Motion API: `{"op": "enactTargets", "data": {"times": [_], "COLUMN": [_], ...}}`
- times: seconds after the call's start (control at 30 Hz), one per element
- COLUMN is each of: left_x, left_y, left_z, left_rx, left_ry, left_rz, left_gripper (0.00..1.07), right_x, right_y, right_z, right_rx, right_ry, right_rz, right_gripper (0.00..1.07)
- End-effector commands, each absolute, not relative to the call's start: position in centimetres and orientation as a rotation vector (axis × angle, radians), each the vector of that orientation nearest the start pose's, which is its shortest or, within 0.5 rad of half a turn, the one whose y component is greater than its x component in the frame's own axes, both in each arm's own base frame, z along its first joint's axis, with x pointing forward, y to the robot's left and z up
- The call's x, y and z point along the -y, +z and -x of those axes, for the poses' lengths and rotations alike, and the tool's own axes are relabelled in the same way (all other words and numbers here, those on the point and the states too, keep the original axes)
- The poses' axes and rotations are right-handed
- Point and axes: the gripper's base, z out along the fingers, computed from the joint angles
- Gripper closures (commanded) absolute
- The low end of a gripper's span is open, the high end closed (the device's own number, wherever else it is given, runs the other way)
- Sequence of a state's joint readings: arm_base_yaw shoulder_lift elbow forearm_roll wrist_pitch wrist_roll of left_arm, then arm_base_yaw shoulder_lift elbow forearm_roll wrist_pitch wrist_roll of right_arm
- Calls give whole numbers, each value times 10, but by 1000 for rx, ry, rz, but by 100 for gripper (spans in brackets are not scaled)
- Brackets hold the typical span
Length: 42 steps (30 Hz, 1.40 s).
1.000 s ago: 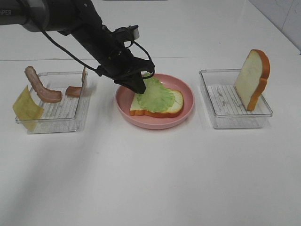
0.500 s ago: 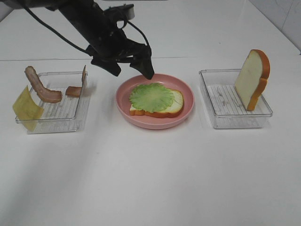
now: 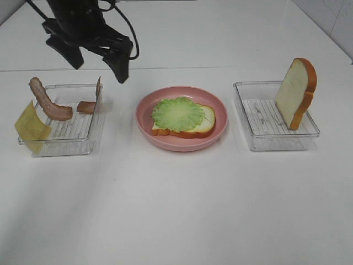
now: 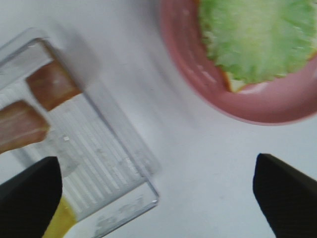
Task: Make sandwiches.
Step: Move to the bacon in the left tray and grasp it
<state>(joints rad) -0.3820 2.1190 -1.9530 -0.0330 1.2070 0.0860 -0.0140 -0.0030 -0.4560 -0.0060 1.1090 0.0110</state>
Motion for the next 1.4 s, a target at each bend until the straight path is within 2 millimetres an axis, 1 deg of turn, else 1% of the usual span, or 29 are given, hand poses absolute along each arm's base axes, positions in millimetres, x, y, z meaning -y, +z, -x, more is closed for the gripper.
{"op": "enactTargets", "data": {"times": [0.03, 0.07, 0.1, 0.13, 0.17, 0.2, 0.23, 0.27, 0.3, 0.33, 0.37, 0.4, 0.47, 0.5, 0.53, 0.57, 0.6, 0.63, 0.73, 0.77, 0.8, 0.87, 0.93, 1.07, 1.23, 1.3, 1.33, 1.37, 1.4], "left_x": [153, 153, 145, 145, 142, 139, 139, 141, 143, 143, 145, 145, 150, 150, 151, 152, 152, 152, 153, 153, 154, 155, 155, 155, 156, 156, 156, 156, 151], "left_y": [261, 261, 257, 257, 252, 246, 246, 239, 235, 235, 228, 228, 216, 216, 207, 201, 201, 194, 186, 186, 179, 177, 167, 162, 162, 162, 162, 162, 162], "left_z": [-429, -429, -435, -435, -439, -447, -447, -455, -459, -459, -467, -467, -476, -476, -480, -481, -481, -484, -487, -487, -489, -490, -493, -494, -496, -496, -496, -497, -500], "left_rx": [-2854, -2854, -2877, -2877, -2894, -2905, -2905, -2903, -2904, -2904, -2900, -2900, -2907, -2907, -2916, -2924, -2924, -2935, -2937, -2937, -2947, -2950, -2961, -2969, -2948, -2947, -2947, -2938, -2929], "left_ry": [-36, -36, -35, -35, -31, -39, -39, -33, -42, -42, -44, -44, -79, -79, -81, -80, -80, -79, -82, -82, -82, -83, -82, -77, -79, -82, -82, -82, -80], "left_rz": [-559, -559, -528, -528, -518, -490, -490, -470, -466, -466, -458, -458, -414, -414, -409, -405, -405, -395, -378, -378, -355, -352, -340, -317, -294, -270, -270, -255, -211], "left_gripper": [6, 6, 6, 6, 6, 6, 6, 6, 6, 6, 6, 6, 6, 6, 6, 6, 6, 6, 6, 6, 6, 6, 6, 6, 7, 10, 10, 15, 20], "right_x": [1, 1, 1, 1, 1, 1, 1, 1, 1, 1, 1, 1, 1, 1, 1, 1, 1, 1, 1, 1, 1, 1, 1, 1, 1, 1, 1, 1, 1], "right_y": [261, 261, 261, 261, 261, 261, 261, 261, 261, 261, 261, 261, 261, 261, 261, 261, 261, 261, 261, 261, 261, 261, 261, 261, 261, 261, 261, 261, 261], "right_z": [7, 7, 7, 7, 7, 7, 7, 7, 7, 7, 7, 7, 7, 7, 7, 7, 7, 7, 7, 7, 7, 7, 7, 7, 7, 7, 7, 7, 7], "right_rx": [-2092, -2092, -2092, -2092, -2092, -2092, -2092, -2092, -2092, -2092, -2092, -2092, -2092, -2092, -2092, -2092, -2092, -2092, -2092, -2092, -2092, -2092, -2092, -2092, -2092, -2092, -2092, -2092, -2092], "right_ry": [-16, -16, -16, -16, -16, -16, -16, -16, -16, -16, -16, -16, -16, -16, -16, -16, -16, -16, -16, -16, -16, -16, -16, -16, -16, -16, -16, -16, -16], "right_rz": [-26, -26, -26, -26, -26, -26, -26, -26, -26, -26, -27, -27, -27, -27, -27, -27, -27, -27, -27, -27, -28, -28, -28, -28, -28, -28, -28, -28, -28], "right_gripper": [14, 14, 14, 14, 14, 14, 14, 14, 14, 14, 14, 14, 14, 14, 14, 14, 14, 14, 14, 14, 14, 14, 14, 14, 14, 14, 14, 14, 14]}}
